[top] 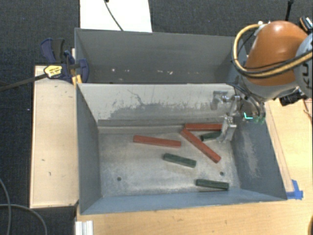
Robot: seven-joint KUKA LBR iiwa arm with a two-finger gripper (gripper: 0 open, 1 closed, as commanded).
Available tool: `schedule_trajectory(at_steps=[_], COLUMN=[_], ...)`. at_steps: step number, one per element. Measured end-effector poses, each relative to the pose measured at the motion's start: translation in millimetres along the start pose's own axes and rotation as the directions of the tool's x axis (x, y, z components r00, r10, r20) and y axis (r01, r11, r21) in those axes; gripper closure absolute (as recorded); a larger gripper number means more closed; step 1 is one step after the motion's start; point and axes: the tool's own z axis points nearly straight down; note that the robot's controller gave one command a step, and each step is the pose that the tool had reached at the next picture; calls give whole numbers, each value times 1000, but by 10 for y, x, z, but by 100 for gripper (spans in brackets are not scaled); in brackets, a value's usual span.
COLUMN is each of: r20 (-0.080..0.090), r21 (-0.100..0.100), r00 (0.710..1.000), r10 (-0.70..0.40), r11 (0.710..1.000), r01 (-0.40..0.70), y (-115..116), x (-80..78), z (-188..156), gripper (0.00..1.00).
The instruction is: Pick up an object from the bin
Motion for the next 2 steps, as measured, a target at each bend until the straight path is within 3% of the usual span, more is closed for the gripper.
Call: schedule_trajectory(at_steps=[1, 2], r20=[1, 5], r21=[-1, -1], r00=[985, 989], r10=[171, 148], r11=[985, 989], r01=[-171, -148], y=[-551, -401], x=[203, 329], z=[1489, 1141], gripper=[0, 0])
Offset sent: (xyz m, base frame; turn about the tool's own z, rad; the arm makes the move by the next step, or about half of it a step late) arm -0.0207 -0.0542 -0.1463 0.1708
